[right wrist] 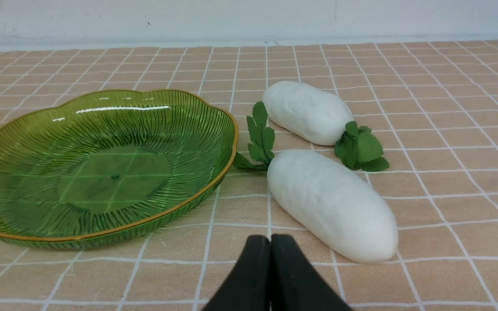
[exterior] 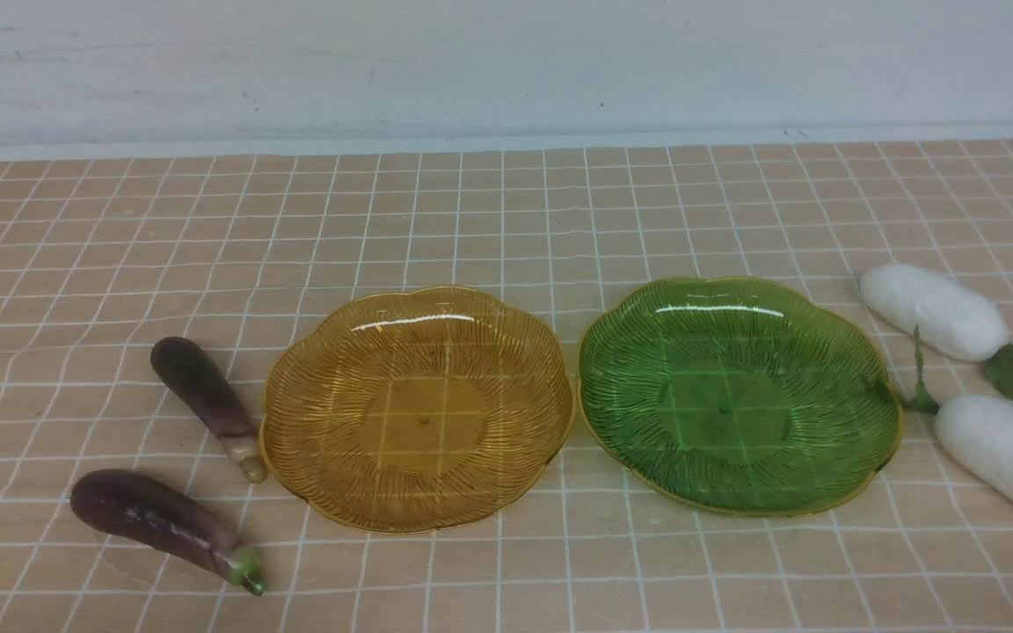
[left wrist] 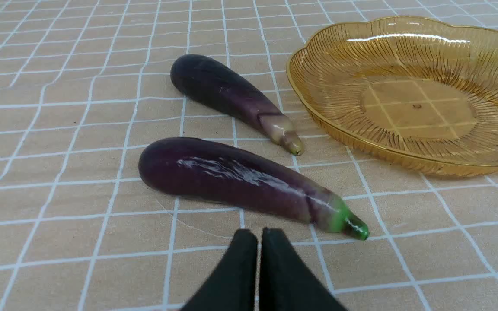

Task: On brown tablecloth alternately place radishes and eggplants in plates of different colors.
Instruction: 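Place the white radish on the plate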

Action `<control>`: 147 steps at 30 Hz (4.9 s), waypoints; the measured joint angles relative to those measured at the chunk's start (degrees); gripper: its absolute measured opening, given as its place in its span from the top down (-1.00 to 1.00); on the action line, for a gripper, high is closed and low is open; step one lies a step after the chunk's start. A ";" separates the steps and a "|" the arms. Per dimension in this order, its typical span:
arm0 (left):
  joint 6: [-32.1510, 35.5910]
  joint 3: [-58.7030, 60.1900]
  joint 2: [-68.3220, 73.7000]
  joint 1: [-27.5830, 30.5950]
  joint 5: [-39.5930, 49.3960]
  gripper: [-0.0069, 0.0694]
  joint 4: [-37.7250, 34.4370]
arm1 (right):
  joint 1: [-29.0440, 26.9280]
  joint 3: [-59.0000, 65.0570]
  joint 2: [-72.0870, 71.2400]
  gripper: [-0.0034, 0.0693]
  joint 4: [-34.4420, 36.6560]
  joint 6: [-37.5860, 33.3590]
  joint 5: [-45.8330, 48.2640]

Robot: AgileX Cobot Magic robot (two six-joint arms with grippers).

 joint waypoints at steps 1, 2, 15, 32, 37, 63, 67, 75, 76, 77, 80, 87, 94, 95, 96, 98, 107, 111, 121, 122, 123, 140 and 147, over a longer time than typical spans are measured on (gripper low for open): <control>0.00 0.00 0.00 0.00 0.00 0.83 0.00 | 0.00 0.00 0.00 0.93 0.00 0.00 0.00; 0.00 0.00 0.00 0.00 0.00 0.83 0.00 | 0.00 0.00 0.00 0.93 0.00 0.00 0.00; 0.00 0.00 0.00 0.00 0.00 0.83 0.00 | 0.00 0.00 0.00 0.93 0.00 0.00 0.00; 0.00 0.00 0.00 0.00 0.00 0.83 0.00 | 0.00 0.00 0.00 0.93 0.00 0.00 0.00; 0.00 0.00 0.00 0.00 0.00 0.83 0.00 | 0.00 0.00 0.00 0.93 0.00 0.00 0.00; -19.61 0.00 0.00 0.00 -1.83 0.83 -42.89 | 0.00 0.00 0.00 0.93 32.32 15.32 -2.20; -19.45 0.00 0.00 0.00 -7.10 0.83 -47.51 | 0.00 0.02 0.00 0.93 35.33 15.48 -2.92; -6.71 -12.70 3.51 -0.12 -2.79 0.83 -47.64 | 0.00 -11.47 0.84 0.93 34.64 -0.56 -2.28; -5.26 -14.68 5.99 -0.17 -0.92 0.83 -47.17 | 0.00 -13.71 1.92 0.93 33.78 -2.53 -1.53; -4.95 -15.15 5.99 -0.17 -0.92 0.83 -47.03 | 0.00 -14.46 1.92 0.93 33.57 -3.14 -1.20; -1.32 -21.72 20.03 -0.17 10.29 0.83 -43.63 | 0.00 -24.40 9.90 0.93 28.98 -9.12 10.10; 5.50 -29.52 47.80 -0.17 27.04 0.83 -35.44 | 0.00 -32.46 40.80 0.92 18.33 -4.60 32.55; 11.29 -33.35 56.44 -0.17 26.79 0.73 -32.88 | 0.00 -43.91 64.03 0.56 4.01 -4.09 27.69; 11.71 -33.47 56.44 -0.17 26.36 0.69 -32.82 | 0.00 -45.25 66.75 0.45 2.81 -4.09 27.09; 11.91 -33.49 56.44 -0.17 25.64 0.66 -32.82 | 0.00 -47.05 71.11 0.27 1.14 -4.09 26.07; 12.06 -33.49 56.44 -0.17 25.16 0.56 -32.74 | 0.00 -50.33 77.19 -0.09 -1.44 -4.09 25.05; 12.10 -33.49 56.44 -0.17 24.15 0.24 -32.74 | 0.00 -57.68 95.51 -0.98 -12.01 -4.09 21.12; 12.10 -33.49 56.44 -0.17 24.06 0.22 -32.74 | 0.00 -57.82 100.81 -0.97 -16.19 -4.09 19.71; 12.20 -33.49 56.44 -0.17 23.93 0.22 -32.74 | 0.00 -61.15 101.77 -0.40 -19.80 1.07 24.52; 12.45 -33.54 56.44 -0.17 23.93 0.22 -32.74 | 0.00 -61.92 100.73 -0.40 -19.51 1.22 26.27; 12.82 -33.54 56.44 -0.17 23.88 0.22 -32.74 | 0.00 -63.10 99.48 -0.40 -18.46 1.29 27.56; 14.37 -33.54 56.44 -0.17 23.22 0.21 -31.41 | 5.72 -72.07 101.90 -0.40 17.78 -13.68 19.37; 14.42 -33.54 56.44 -0.17 22.79 0.21 -31.41 | 6.37 -72.07 105.77 -0.53 17.53 -13.97 18.74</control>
